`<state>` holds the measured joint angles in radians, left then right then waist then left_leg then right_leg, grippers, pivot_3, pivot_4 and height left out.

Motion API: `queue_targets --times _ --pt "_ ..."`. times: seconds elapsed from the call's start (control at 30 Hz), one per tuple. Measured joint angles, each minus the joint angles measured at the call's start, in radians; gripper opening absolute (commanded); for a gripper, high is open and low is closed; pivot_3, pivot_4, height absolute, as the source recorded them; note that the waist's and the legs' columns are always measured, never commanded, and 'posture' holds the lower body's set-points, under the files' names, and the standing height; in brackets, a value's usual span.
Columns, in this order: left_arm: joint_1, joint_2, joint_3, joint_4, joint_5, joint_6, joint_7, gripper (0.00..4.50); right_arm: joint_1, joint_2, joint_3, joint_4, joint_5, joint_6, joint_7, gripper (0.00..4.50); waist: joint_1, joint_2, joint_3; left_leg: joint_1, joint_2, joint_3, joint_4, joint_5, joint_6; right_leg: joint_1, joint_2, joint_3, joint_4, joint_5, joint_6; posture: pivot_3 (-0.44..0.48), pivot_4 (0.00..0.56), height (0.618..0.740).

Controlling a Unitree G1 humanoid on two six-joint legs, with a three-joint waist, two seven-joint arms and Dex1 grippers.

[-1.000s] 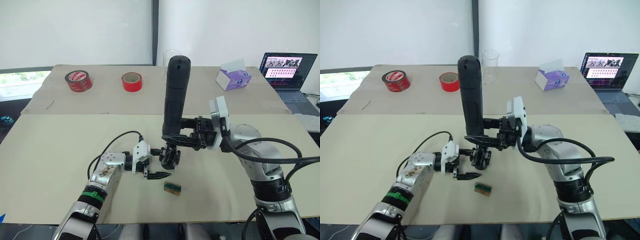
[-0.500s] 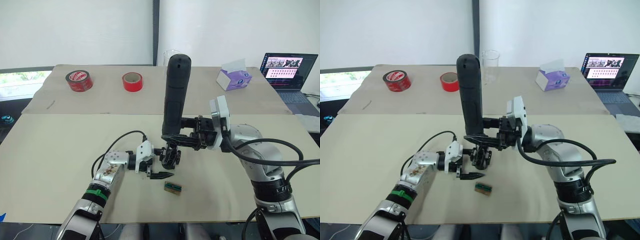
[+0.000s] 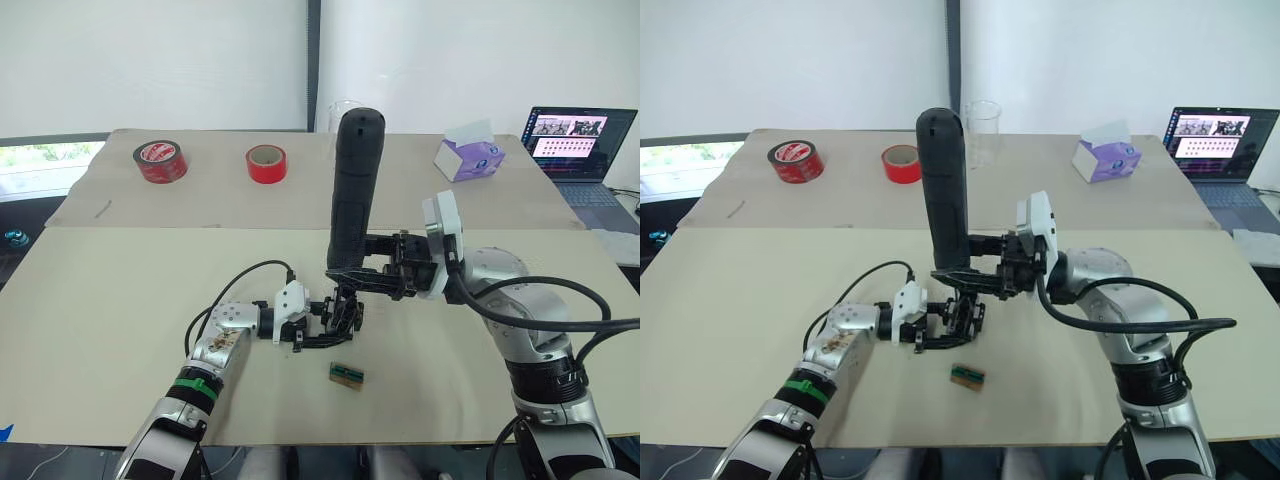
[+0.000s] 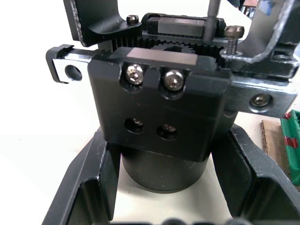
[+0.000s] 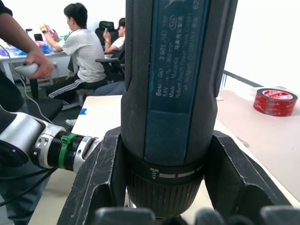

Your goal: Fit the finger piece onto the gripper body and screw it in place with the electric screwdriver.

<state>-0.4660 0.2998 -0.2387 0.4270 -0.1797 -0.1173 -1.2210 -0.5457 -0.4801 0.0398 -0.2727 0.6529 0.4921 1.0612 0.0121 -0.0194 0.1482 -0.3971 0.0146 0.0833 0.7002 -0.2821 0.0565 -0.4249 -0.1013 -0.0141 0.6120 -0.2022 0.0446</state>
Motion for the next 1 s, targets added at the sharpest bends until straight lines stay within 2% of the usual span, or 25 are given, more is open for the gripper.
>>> queue_targets --times 0.47,1.0 --pt "0.013 -0.003 -0.001 -0.021 0.012 0.007 0.021 2.29 -0.021 0.001 -0.021 -0.013 0.077 0.024 -0.003 1.92 0.000 0.000 0.000 0.000 0.000 0.000 0.000 0.000 0.000 0.000 0.000 0.000 0.000 0.000 0.000 0.000 0.150 0.740" --pt "0.014 -0.002 -0.002 -0.021 0.020 -0.007 0.025 2.29 0.009 0.000 -0.011 -0.029 0.062 0.039 0.000 1.92 0.000 0.000 0.000 0.000 0.000 0.000 0.000 0.000 0.000 0.000 -0.001 0.000 0.000 0.000 0.000 0.000 0.150 0.740"
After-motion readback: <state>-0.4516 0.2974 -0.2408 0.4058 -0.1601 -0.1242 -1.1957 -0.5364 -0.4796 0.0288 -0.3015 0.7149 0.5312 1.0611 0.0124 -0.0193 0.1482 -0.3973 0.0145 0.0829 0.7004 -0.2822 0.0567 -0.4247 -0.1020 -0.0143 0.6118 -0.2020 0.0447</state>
